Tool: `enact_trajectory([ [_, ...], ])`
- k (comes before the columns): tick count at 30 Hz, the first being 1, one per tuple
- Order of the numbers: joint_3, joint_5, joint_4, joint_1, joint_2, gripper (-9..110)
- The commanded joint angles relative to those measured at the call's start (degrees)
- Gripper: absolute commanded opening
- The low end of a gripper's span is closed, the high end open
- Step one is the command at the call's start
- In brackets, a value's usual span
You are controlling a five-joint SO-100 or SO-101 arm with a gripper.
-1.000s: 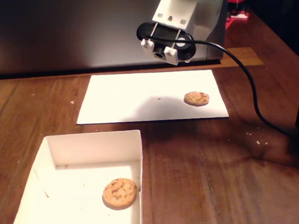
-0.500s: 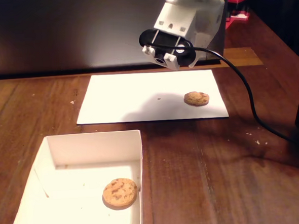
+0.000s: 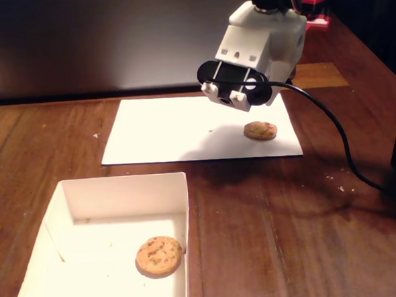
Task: Grasp a mini cookies block and put it in the white box.
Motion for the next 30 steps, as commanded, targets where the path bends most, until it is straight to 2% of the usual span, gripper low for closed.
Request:
enact_trajectory([
  [1,-1.23,0.44,-0.53,-0.44,4.13,9],
  [3,-1.05,0.53,-0.44,-0.26,4.04,13],
  [7,-1.05,0.53,-0.09,-0.18,4.22,37],
  [9,-1.05,0.53,0.18,-0.18,4.13,39],
  [30,-2.64,2.2,1.85,0.0,-4.48,40],
])
